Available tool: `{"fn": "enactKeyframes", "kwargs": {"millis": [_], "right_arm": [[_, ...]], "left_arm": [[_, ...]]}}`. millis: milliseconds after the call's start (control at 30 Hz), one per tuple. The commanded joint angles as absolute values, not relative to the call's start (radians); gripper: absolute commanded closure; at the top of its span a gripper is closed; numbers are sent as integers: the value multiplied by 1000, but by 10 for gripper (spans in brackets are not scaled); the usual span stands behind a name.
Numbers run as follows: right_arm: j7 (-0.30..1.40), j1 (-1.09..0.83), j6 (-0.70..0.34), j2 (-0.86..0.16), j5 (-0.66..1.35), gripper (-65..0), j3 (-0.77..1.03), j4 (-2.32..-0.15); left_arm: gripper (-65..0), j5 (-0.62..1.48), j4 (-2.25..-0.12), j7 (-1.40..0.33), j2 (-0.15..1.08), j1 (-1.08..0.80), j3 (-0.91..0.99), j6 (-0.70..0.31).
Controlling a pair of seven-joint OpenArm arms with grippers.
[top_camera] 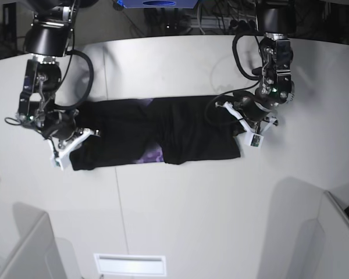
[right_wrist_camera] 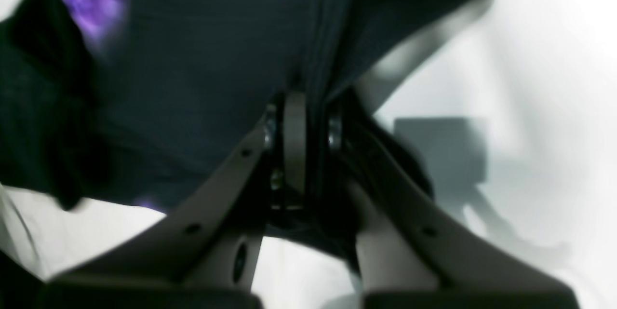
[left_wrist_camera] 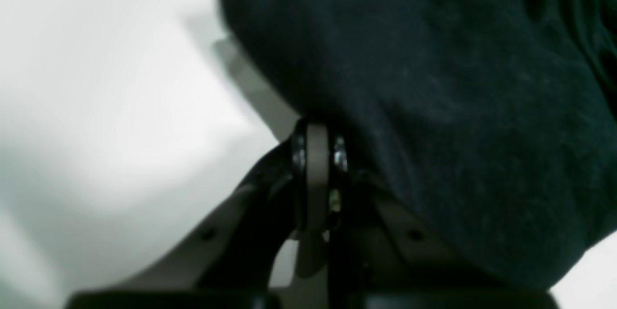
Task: Fold the T-shirt properly
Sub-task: 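Grasp the folded strip ends with both grippers, then fold the strip end with the right gripper toward the left gripper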
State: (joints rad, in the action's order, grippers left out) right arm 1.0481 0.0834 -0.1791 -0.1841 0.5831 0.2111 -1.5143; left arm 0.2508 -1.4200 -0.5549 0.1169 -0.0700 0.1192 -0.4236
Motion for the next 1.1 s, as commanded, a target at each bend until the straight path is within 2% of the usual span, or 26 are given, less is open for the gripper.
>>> {"fn": "enactKeyframes", "kwargs": {"millis": [0,67,600,933,1067], "right_arm": [[1035,94,-162,-194,602,0,197,-1558],[1035,81,-131,-194,605,0,168,-1613],[1046,24,-130,-79,607,0,137,-1867],[1066,13,-127,-30,605,0,41,-1890],[1064,15,-48,-28,611,0,-21,-1896]], "left_arm": [[0,231,-1423,-598,131,-73,111,-429],[0,231,-1423,-598,136,-73,110,-429],[0,231,-1423,-596,200,-81,111,-429],[0,231,-1423,-596,200,-84,110,-429],[0,231,-1423,-596,200,-84,110,-430]]}}
